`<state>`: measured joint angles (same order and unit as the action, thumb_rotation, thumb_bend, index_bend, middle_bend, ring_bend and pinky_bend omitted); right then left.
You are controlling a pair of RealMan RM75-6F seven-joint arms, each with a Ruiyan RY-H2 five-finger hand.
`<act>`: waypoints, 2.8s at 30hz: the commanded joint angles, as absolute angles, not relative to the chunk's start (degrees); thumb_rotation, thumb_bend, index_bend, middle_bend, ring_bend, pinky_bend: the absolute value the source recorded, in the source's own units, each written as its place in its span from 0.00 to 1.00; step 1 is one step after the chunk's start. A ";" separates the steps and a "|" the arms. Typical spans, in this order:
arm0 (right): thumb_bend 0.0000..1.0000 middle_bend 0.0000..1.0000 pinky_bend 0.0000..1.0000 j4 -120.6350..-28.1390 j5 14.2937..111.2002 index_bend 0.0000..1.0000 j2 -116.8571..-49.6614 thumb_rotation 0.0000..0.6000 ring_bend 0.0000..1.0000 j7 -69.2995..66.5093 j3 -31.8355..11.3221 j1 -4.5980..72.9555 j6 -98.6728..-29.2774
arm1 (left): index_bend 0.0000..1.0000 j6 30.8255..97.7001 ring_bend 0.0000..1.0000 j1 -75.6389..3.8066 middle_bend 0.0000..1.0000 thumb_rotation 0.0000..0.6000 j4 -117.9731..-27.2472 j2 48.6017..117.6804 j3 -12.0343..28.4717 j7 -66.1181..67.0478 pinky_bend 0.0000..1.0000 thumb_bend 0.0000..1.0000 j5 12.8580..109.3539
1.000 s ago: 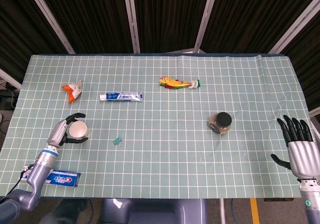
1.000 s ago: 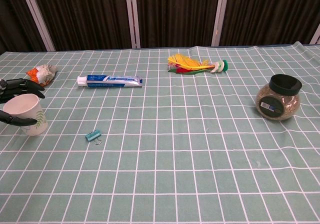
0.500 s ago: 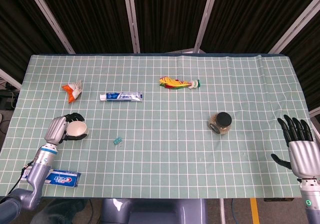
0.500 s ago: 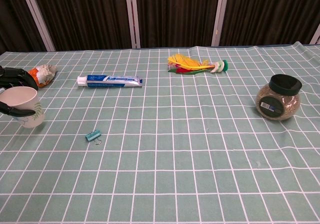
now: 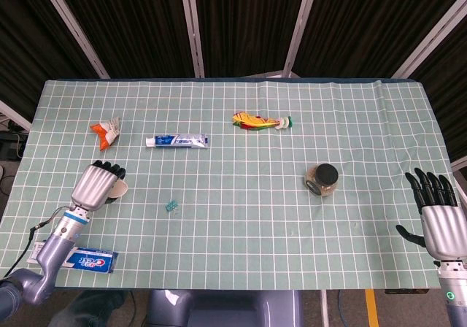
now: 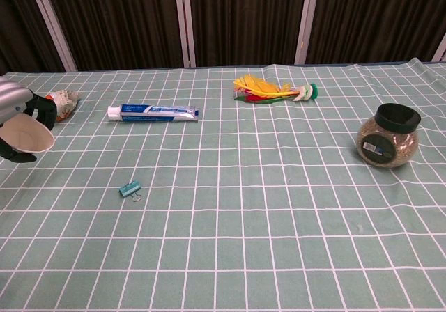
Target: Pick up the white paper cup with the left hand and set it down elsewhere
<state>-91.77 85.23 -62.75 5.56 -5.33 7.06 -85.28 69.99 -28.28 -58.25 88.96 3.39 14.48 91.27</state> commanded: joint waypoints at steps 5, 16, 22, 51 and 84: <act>0.00 0.00 0.00 -91.84 85.09 0.00 -62.73 1.00 0.00 5.73 -5.37 7.10 -84.99 | 0.51 67.19 0.47 -30.31 0.50 1.00 -58.62 89.14 1.22 29.72 0.49 0.00 92.92; 0.00 0.00 0.00 -91.97 85.17 0.00 -62.57 1.00 0.00 5.72 -5.31 6.97 -84.94 | 0.00 65.78 0.00 -29.38 0.00 1.00 -61.92 87.95 1.73 11.01 0.04 0.00 89.18; 0.00 0.00 0.00 -92.09 85.27 0.00 -62.48 1.00 0.00 5.66 -5.34 6.89 -85.07 | 0.00 65.99 0.00 -29.00 0.00 1.00 -61.52 85.98 3.96 -18.80 0.02 0.00 86.62; 0.00 0.00 0.00 -91.38 83.23 0.00 -63.50 1.00 0.00 7.39 -5.77 7.61 -82.93 | 0.19 56.05 0.14 -35.15 0.16 1.00 -31.03 102.27 7.03 -56.63 0.14 0.00 82.79; 0.00 0.00 0.00 -90.92 81.17 0.00 -63.22 1.00 0.00 6.49 -6.38 7.72 -81.88 | 0.55 57.57 0.43 -38.51 0.47 1.00 -23.12 107.64 5.88 -43.81 0.39 0.24 83.71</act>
